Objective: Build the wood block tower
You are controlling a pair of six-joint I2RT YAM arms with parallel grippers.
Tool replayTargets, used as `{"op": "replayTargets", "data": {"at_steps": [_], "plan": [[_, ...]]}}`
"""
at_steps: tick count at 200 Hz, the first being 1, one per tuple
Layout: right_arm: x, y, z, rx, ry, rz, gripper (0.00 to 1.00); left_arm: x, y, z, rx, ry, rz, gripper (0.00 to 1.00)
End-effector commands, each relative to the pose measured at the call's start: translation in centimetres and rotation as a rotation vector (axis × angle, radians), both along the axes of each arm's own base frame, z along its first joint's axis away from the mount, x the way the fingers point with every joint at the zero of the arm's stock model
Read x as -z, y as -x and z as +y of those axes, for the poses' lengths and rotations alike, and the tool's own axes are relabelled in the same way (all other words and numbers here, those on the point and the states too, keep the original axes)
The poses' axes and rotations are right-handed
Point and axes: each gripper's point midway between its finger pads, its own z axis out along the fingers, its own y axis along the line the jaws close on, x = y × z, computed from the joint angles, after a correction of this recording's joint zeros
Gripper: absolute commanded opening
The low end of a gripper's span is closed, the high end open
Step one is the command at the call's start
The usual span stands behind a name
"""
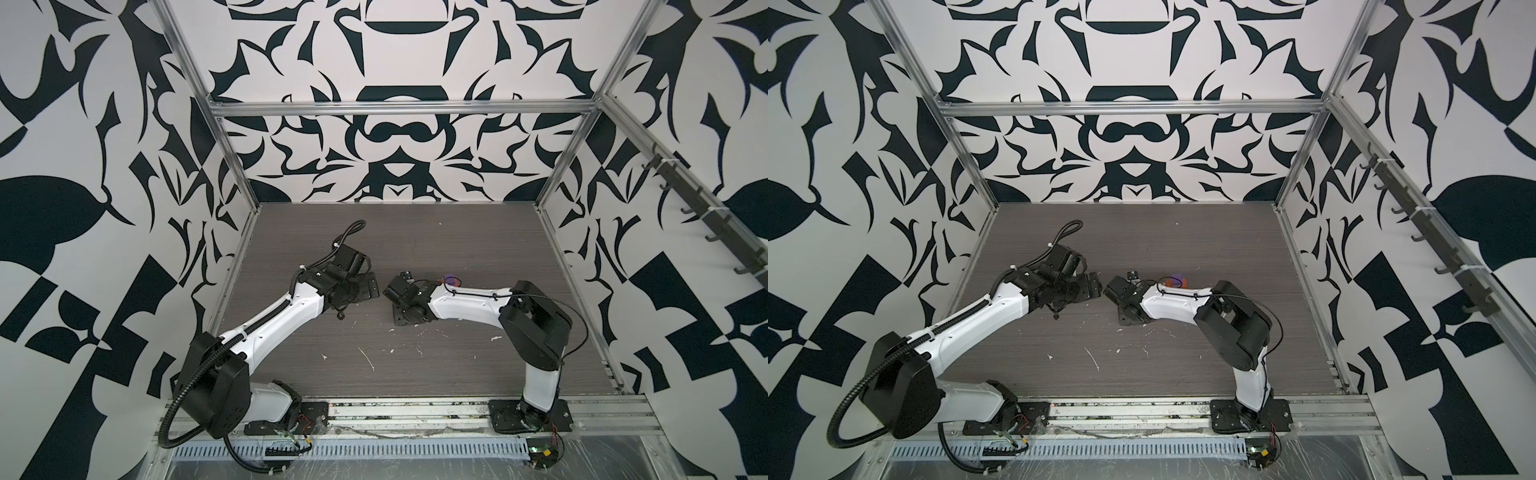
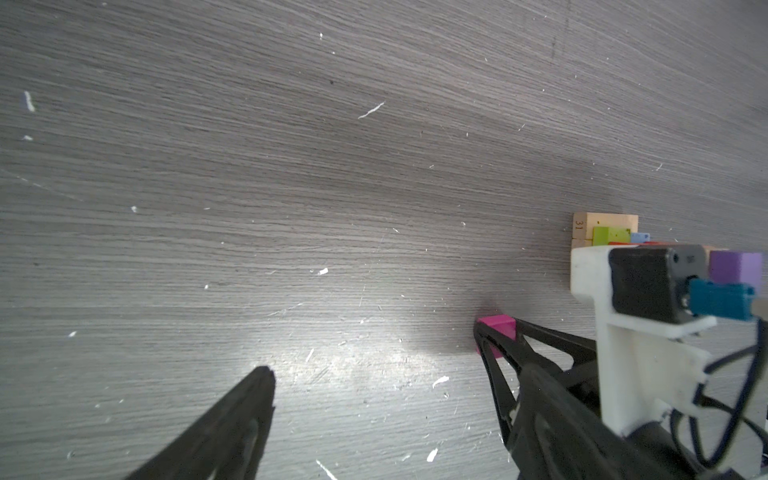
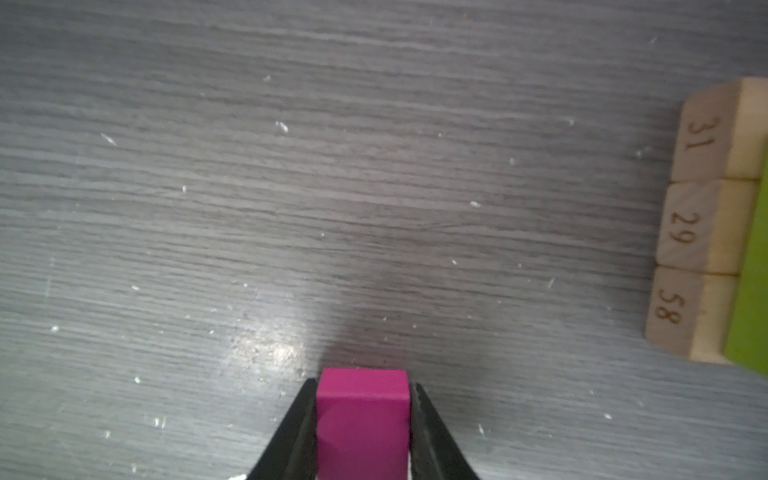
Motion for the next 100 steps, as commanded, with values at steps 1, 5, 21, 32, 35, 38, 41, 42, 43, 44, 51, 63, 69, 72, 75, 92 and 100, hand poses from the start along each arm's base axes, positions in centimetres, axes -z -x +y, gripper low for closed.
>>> {"op": "replayTargets", "data": {"at_steps": [1,5,21,32,35,38,41,42,43,44,51,63,69,72,75,92,100], "plan": [[-1.6,-0.4,0.3,-0.013,0.001,-0.028,0.34,-0.4,-0.2,0.1,-0.012,0.007,-0.002,0.95],[-1.7,-0.4,0.3,-0.013,-0.001,-0.03,0.33,-0.4,-0.2,0.1,-0.013,0.008,-0.002,0.95],[-2.0,-0.4,0.2,-0.012,-0.005,-0.038,0.32,-0.5,-0.3,0.0,-0.011,0.014,-0.003,0.95],[-2.3,-0.5,0.3,-0.016,-0.008,-0.042,0.31,-0.5,-0.3,-0.1,-0.011,0.015,-0.002,0.95],[-2.4,-0.4,0.2,-0.017,-0.007,-0.043,0.3,-0.5,-0.3,0.0,-0.012,0.015,-0.003,0.95],[-2.5,-0.5,0.2,-0.018,-0.006,-0.046,0.3,-0.5,-0.3,0.0,-0.011,0.014,-0.002,0.95],[-2.6,-0.5,0.2,-0.018,-0.006,-0.05,0.3,-0.5,-0.3,0.0,-0.012,0.015,-0.002,0.95],[-2.6,-0.5,0.1,-0.018,-0.005,-0.049,0.3,-0.5,-0.3,0.0,-0.012,0.015,-0.003,0.95],[-2.7,-0.5,0.2,-0.018,-0.005,-0.05,0.3,-0.4,-0.2,0.0,-0.011,0.014,-0.002,0.95],[-2.7,-0.5,0.1,-0.018,-0.004,-0.05,0.3,-0.5,-0.2,0.0,-0.012,0.014,-0.002,0.95],[-3.0,-0.5,0.0,-0.021,0.001,-0.057,0.3,-0.4,-0.2,0.0,-0.012,0.014,-0.002,0.95],[-3.5,-0.6,-0.1,-0.026,0.002,-0.069,0.3,-0.3,-0.3,0.0,-0.013,0.015,-0.001,0.95],[-3.8,-0.6,-0.3,-0.027,0.004,-0.074,0.3,-0.3,-0.2,0.0,-0.013,0.017,-0.001,0.95],[-4.0,-0.7,-0.3,-0.028,0.003,-0.078,0.3,-0.3,-0.3,0.0,-0.014,0.017,-0.002,0.95],[-4.2,-0.7,-0.3,-0.03,0.001,-0.082,0.3,-0.2,-0.2,0.0,-0.014,0.018,-0.001,0.95],[-5.0,-0.7,-0.5,-0.034,0.002,-0.099,0.3,-0.2,-0.3,-0.2,-0.013,0.029,0.0,0.95],[-5.5,-0.8,-0.6,-0.036,0.0,-0.106,0.3,-0.1,-0.3,-0.3,-0.012,0.031,0.002,0.95]]}}
